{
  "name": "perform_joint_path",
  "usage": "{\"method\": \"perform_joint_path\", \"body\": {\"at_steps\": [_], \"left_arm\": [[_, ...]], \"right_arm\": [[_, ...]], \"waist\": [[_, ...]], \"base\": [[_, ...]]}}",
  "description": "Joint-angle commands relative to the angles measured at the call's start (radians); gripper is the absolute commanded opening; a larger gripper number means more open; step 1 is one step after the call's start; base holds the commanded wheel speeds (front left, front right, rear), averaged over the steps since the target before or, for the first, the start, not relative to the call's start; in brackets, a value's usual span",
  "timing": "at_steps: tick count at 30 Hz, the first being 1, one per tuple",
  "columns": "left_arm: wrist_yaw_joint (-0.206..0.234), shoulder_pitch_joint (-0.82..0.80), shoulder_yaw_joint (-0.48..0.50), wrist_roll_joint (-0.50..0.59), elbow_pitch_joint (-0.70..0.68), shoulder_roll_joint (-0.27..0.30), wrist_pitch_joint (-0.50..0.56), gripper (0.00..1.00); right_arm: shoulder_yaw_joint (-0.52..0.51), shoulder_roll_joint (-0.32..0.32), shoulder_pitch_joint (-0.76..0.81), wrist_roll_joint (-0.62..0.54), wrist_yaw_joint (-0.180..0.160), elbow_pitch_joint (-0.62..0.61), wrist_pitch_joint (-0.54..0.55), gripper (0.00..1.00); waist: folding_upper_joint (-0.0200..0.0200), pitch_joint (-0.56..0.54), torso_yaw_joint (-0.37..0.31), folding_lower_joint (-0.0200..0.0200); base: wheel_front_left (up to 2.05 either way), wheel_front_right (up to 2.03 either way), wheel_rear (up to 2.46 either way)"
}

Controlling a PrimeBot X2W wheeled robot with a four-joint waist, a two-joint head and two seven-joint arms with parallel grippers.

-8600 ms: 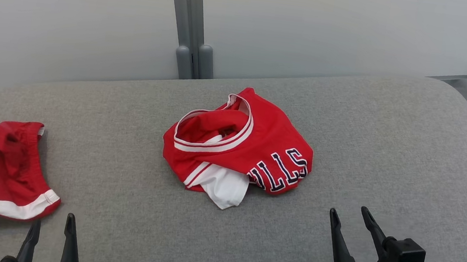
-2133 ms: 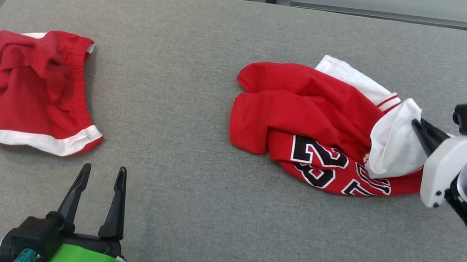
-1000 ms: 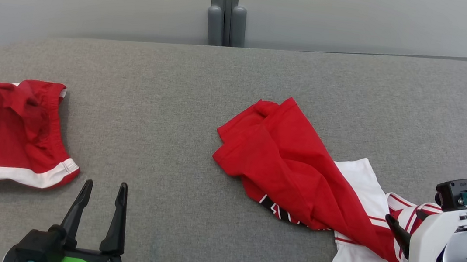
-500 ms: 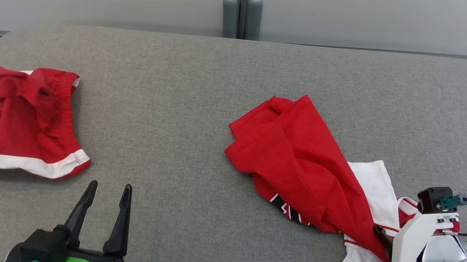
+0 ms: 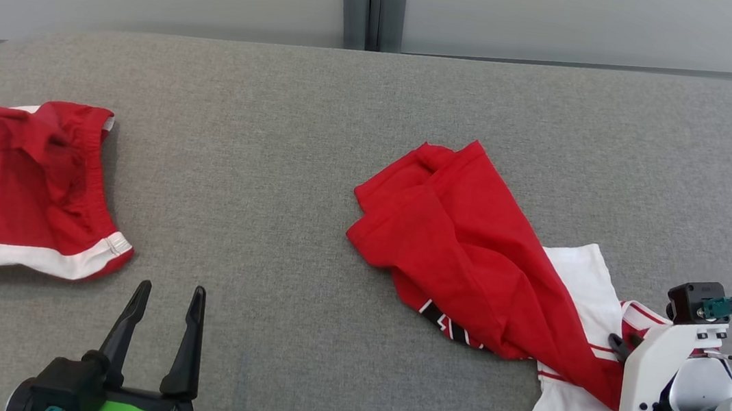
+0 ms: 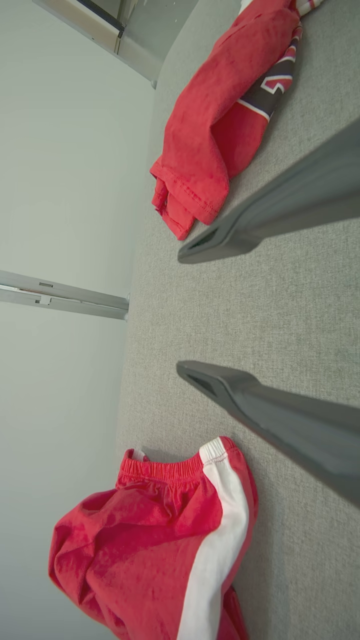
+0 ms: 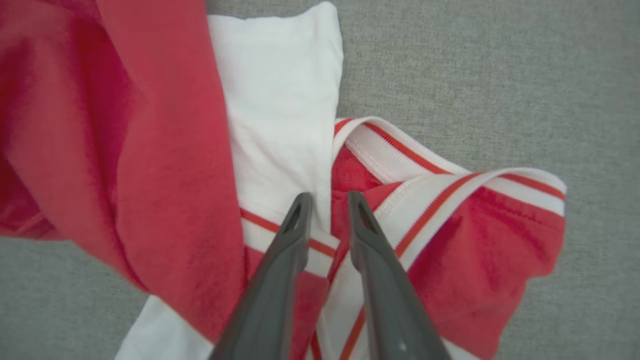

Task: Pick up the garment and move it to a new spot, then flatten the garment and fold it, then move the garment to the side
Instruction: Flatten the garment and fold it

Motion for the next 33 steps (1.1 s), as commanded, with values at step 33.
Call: {"method": "perform_joint_path", "body": {"at_steps": [33], "left_arm": [[-0.002,-0.059,-0.033,0.013,-0.027,0.006,0.0,1.0]], "right_arm": [[0.078,-0.064,-0.486,-0.203,-0.001,0.165,-0.171,0.0]], "waist": [[0.0,0.078,0.12,0.0]], "base": [[0.0,0.0,0.0]]}}
